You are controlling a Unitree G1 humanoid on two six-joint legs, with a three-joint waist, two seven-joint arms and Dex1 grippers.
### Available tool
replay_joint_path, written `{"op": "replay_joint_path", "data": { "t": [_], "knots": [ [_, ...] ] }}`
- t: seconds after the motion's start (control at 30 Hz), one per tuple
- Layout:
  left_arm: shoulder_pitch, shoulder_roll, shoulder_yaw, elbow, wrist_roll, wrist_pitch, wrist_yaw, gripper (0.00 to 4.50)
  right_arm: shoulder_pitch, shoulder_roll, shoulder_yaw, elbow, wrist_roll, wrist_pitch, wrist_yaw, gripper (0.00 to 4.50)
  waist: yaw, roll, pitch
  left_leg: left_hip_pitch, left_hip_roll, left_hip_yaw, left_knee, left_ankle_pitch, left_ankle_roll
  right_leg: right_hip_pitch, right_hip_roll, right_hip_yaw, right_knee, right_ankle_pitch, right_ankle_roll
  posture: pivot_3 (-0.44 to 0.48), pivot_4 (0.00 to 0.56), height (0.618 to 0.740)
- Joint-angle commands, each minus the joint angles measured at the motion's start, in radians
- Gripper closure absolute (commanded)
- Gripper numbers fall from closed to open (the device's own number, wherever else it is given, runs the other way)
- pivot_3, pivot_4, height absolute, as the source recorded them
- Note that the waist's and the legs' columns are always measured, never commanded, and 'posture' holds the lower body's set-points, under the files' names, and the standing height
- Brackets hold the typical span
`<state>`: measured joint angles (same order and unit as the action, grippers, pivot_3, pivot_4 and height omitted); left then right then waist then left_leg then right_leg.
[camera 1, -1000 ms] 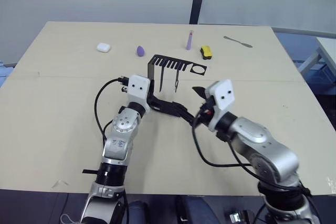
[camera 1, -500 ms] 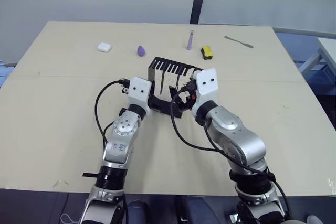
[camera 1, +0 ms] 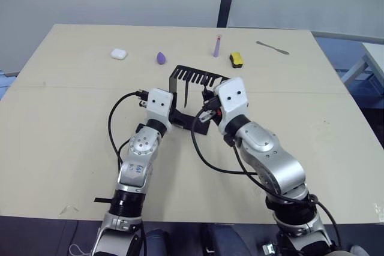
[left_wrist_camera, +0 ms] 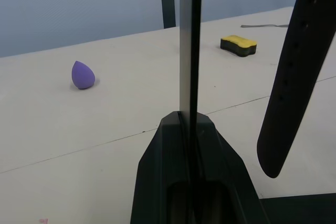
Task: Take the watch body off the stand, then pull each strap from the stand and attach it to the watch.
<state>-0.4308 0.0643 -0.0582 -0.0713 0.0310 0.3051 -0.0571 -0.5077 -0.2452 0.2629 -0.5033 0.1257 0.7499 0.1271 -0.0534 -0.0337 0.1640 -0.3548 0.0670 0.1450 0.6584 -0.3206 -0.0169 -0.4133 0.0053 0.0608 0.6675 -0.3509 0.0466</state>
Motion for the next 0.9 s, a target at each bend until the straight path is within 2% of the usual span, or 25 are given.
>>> {"op": "replay_joint_path", "data": {
  "t": [0.03, 0.33, 0.63, 0.87, 0.9],
  "knots": [
    [0.007, -0.009, -0.013, -0.021, 0.006, -0.006, 0.0, 4.5, -0.005, -0.038, 0.0, -0.104, -0.008, -0.029, 0.062, 4.4, 0.0, 0.0, 0.0, 0.0, 0.0, 0.0, 0.0, 0.0, 0.0, 0.0, 0.0, 0.0, 0.0, 0.0, 0.0, 0.0, 0.15, 0.74],
    [0.007, -0.009, -0.008, -0.019, 0.005, 0.004, 0.0, 4.5, 0.087, -0.108, -0.052, -0.2, 0.069, -0.047, 0.19, 4.4, 0.001, 0.0, 0.0, 0.0, 0.0, 0.0, 0.0, 0.0, 0.0, 0.0, 0.0, 0.0, -0.001, 0.0, 0.0, 0.0, 0.15, 0.74],
    [0.004, -0.011, -0.015, -0.019, 0.005, 0.003, -0.009, 4.5, 0.092, -0.109, -0.028, -0.154, -0.003, -0.118, 0.182, 4.4, 0.0, 0.0, 0.0, 0.0, 0.0, 0.0, -0.001, 0.0, 0.0, 0.0, 0.0, 0.0, -0.001, 0.0, 0.0, 0.0, 0.15, 0.74],
    [0.008, 0.004, -0.003, -0.04, -0.001, 0.021, -0.019, 4.5, 0.211, -0.175, -0.152, -0.219, 0.124, -0.134, 0.295, 4.4, 0.003, 0.0, 0.0, 0.0, 0.0, 0.0, -0.001, 0.0, 0.0, 0.001, 0.0, 0.0, -0.002, 0.0, 0.0, 0.0, 0.15, 0.74],
    [0.013, 0.007, 0.003, -0.052, -0.01, 0.034, -0.026, 4.2, 0.226, -0.183, -0.174, -0.222, 0.154, -0.128, 0.314, 4.47, 0.001, 0.0, 0.0, 0.001, 0.0, 0.0, -0.001, 0.0, 0.0, 0.001, 0.0, 0.0, -0.002, 0.0, 0.0, 0.0, 0.15, 0.74]
  ]
}}
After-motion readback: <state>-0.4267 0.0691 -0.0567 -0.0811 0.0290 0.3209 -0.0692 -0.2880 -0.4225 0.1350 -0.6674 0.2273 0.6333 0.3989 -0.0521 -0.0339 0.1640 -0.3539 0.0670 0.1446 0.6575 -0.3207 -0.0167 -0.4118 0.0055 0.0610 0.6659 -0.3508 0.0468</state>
